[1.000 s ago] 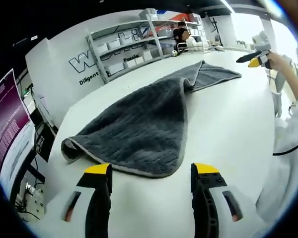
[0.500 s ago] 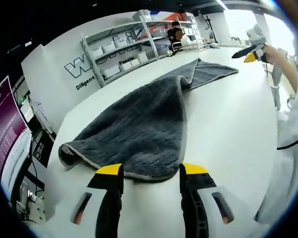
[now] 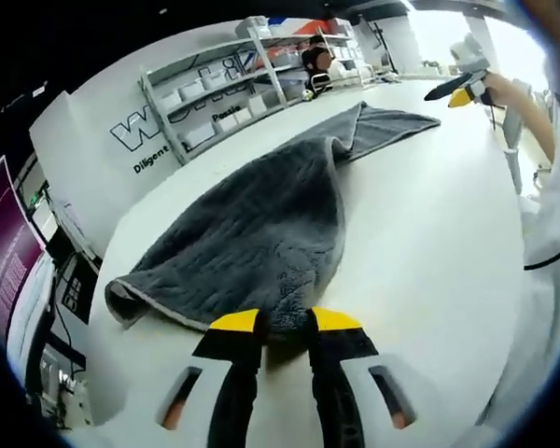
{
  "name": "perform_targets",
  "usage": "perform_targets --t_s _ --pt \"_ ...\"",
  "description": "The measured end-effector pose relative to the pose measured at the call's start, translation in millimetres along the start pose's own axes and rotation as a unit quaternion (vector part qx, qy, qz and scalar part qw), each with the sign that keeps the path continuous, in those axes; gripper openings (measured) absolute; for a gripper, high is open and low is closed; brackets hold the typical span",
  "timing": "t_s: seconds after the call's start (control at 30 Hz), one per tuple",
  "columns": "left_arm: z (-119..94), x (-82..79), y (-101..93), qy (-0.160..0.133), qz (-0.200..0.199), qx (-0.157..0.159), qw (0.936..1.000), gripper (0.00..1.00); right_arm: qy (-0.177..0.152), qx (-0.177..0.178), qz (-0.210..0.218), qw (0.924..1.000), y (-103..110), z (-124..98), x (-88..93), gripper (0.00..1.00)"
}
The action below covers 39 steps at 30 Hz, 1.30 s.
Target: Open the folded towel by lifting each exposed corner and separating the folded layers until the towel lies flat within the target outline without major curled edges
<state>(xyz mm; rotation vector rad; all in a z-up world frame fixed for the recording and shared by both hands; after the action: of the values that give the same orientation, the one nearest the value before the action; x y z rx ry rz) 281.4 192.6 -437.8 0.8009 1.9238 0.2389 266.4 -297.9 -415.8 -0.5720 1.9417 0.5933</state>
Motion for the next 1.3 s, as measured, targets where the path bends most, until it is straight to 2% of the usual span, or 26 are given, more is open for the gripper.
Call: perform_targets --t_s 0.17,0.27,0.63,0.87,1.0,1.07,1.13,1.23,1.3 --pt "1 0.1 1.2 0.010 0.018 -0.006 0.9998 0.10 0.000 -0.002 0.004 1.0000 0 3 1.2 0.89" --pt "1 -2.5 2.5 0.017 0.013 -0.003 0.9998 0.07 0.000 -0.003 0.005 1.0000 0 4 1.5 0.89" --pt "-3 -23.9 22.4 0.001 -0.006 -0.018 0.9998 0.05 -0.007 -0.002 0.011 0.9999 -4 1 1.7 0.86" --pt "-4 -49.4 48.3 -0.026 -0.015 -0.027 0.9992 0.05 -0.009 -0.003 0.010 0.9999 -5 -1 0.2 0.86" --pt "0 -60.0 59.1 -0.046 -0.037 -0.021 0.9980 0.05 -0.012 -0.003 0.009 0.9999 -4 -2 -1.1 0.87" --pt "6 -66.8 65.8 -0.071 -0.081 0.004 0.9942 0.05 -0.015 -0.005 0.008 0.9998 -4 -3 -2.1 0.87" --pt "8 -70.7 71.7 -0.082 -0.102 0.016 0.9913 0.05 -0.017 -0.005 0.007 0.9998 -5 -5 -3.0 0.88" --pt "12 -78.2 85.5 -0.089 -0.112 0.009 0.9896 0.05 -0.018 -0.004 0.003 0.9998 -5 -7 -4.3 0.89" --pt "15 -84.0 92.2 -0.093 -0.105 -0.002 0.9902 0.05 -0.020 -0.001 0.001 0.9998 -5 -8 -5.1 0.89"
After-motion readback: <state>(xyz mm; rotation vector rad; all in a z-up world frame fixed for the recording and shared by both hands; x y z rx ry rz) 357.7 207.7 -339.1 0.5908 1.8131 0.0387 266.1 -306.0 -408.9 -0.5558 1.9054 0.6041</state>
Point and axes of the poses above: the point that each gripper's makers call its tool centre point, and the gripper's own axes: z roughly forward along the fingers, y roughly to its left, x roughly out of its underside, the point moved 9 cm from there along -z, roughly backward along the fingers, and after that the axes turned 12 degrees about -x, right-handed, at the moved point
